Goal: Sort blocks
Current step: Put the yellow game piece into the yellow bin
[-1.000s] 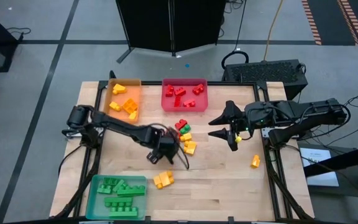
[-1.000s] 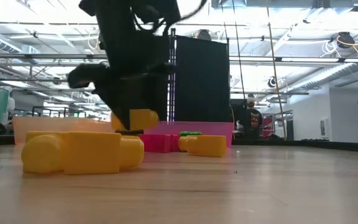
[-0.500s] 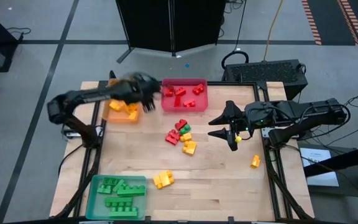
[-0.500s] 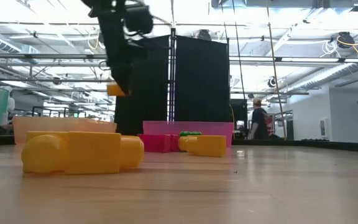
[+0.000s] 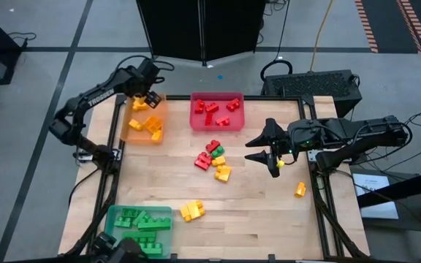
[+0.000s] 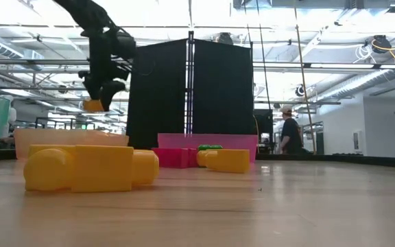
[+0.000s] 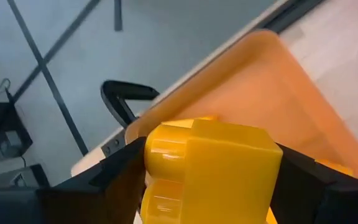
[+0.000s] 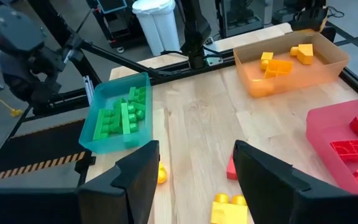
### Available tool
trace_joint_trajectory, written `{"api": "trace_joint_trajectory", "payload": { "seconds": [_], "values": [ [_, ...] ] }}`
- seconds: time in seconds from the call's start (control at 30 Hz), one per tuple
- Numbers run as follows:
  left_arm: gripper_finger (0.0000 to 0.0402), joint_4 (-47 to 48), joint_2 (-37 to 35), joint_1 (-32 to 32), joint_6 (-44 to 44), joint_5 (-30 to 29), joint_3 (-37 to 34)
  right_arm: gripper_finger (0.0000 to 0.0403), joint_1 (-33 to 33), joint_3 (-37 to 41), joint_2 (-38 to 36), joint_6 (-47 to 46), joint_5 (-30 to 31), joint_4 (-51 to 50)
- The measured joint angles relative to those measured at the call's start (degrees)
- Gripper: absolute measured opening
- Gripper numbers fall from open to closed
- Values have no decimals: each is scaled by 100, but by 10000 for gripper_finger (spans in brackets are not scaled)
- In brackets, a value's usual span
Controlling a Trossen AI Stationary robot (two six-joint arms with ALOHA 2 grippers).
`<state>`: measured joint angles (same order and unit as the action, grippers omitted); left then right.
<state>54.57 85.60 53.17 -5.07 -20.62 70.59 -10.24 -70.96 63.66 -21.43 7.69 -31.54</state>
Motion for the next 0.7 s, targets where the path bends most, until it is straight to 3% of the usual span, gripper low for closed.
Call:
{"api": "trace_joint_trajectory", "payload": {
  "seconds": [0.3,0.5,0.7],
  "values": [
    [311,406,369,43,31,968,0,201,0,0,0,25,-16,-1],
    [313,665,383,-36,438,1237,0,201,0,0,0,16,-24,-5],
    [313,793,-183,-886,224,2269,-2,201,0,0,0,54,-25,-14]
  ]
}}
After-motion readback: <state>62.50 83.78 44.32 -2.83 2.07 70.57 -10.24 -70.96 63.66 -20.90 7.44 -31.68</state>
